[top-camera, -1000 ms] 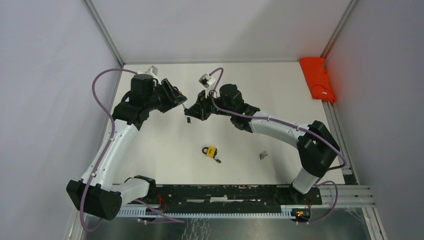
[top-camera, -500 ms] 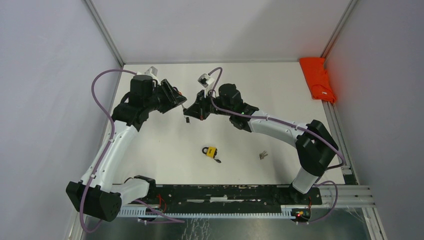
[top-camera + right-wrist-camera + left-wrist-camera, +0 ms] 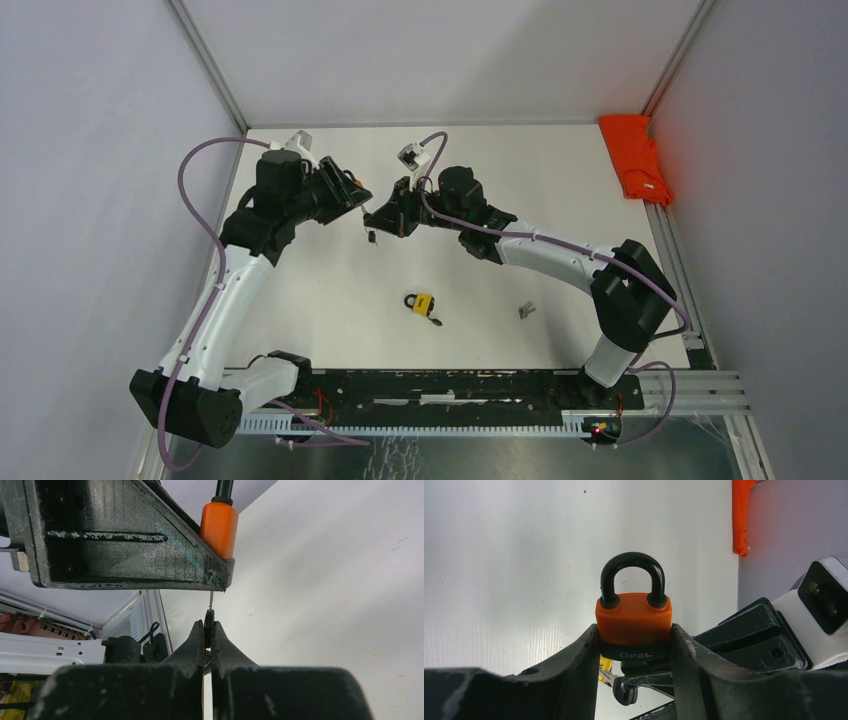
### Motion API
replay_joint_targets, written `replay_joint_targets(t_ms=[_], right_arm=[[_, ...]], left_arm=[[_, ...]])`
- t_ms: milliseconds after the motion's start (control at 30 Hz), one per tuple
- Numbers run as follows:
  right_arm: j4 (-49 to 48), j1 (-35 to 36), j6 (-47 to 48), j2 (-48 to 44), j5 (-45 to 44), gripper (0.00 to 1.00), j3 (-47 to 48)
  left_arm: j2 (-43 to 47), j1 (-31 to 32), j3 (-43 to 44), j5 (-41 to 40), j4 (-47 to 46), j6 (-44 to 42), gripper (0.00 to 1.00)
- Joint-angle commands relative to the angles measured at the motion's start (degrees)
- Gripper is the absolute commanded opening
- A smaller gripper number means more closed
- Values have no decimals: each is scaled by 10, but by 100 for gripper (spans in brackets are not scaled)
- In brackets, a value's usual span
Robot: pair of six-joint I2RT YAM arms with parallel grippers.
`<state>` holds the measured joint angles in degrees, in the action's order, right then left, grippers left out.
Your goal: Unlock with the key
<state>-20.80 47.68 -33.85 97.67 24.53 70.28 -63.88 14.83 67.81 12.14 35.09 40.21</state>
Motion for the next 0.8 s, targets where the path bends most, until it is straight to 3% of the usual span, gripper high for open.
replay_joint_targets(t_ms=[0, 767], right_arm=[[-89, 0, -25, -16, -14, 0, 16], [-46, -7, -10, 33, -44, 0, 115]], left_arm=[[16, 1, -8, 13, -17, -27, 2], [24, 5, -44, 17, -27, -24, 2]])
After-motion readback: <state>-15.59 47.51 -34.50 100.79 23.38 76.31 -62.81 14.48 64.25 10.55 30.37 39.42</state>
